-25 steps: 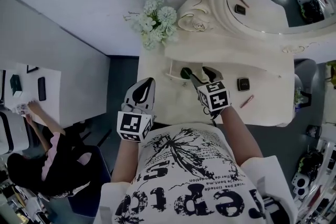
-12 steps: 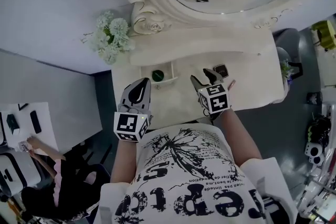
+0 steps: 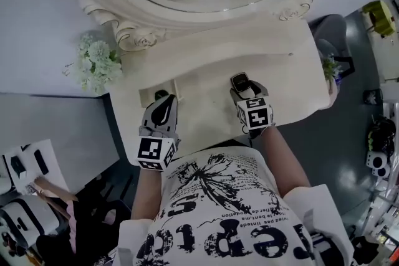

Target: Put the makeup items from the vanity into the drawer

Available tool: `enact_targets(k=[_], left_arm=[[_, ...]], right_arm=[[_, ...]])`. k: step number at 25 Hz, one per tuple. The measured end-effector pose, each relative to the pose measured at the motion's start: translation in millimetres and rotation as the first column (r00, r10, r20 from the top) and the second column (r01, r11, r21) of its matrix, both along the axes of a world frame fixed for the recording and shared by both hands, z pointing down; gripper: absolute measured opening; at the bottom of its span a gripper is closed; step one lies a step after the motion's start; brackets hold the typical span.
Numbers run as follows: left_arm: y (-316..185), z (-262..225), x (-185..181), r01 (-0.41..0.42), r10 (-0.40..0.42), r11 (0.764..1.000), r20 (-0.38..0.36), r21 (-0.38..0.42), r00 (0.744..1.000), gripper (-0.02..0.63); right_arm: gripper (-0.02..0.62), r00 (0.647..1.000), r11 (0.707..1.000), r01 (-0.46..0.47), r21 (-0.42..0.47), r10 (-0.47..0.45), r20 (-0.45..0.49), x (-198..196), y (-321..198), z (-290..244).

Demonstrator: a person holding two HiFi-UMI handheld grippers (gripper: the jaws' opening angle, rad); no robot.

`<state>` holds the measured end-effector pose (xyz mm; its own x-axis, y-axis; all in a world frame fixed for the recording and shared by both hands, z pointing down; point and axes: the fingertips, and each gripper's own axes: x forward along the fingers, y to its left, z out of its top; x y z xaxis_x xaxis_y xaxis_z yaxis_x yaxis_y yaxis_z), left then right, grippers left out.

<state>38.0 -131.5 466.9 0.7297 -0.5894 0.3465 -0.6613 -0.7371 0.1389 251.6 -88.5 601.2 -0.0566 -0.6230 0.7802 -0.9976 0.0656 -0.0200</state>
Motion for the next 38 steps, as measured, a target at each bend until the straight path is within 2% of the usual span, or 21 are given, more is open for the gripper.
enact_targets(k=[5,15,24,30,38], left_arm=[[-1.1,9.7,15.2,0.002,-0.002,1.000,0.028,-0.028,1.000,0.020],[-3.7,20.6,26.1,0.014,-0.011,0.999,0.058,-0.047,0.998,0.019],[-4.6,12.7,8.1,0.033,-0.032,0.999,0.052,-0.030,0.998,0.020],[-4.3,0.9,-24.5,0.074,-0.074,0.997,0.032,-0.004,0.997,0.020],[-1.5,-7.9,-93.1,0.175,-0.175,0.984,0.018,0.013,0.984,0.019]], right_arm=[[0.312,1.000,0.999,-0.015,-0.049,0.014,-0.019,16.5,-2.8,23.8],[0.316,0.999,0.988,0.020,-0.154,-0.015,0.031,18.9,-6.4,49.6],[0.321,0.997,0.994,-0.009,-0.108,0.016,0.070,13.2,-12.6,26.6],[0.321,0.994,0.999,0.045,-0.024,-0.042,0.105,-26.4,-30.5,-12.7],[0.321,0.964,0.974,0.225,0.038,-0.228,0.134,-127.9,-51.8,-44.2]])
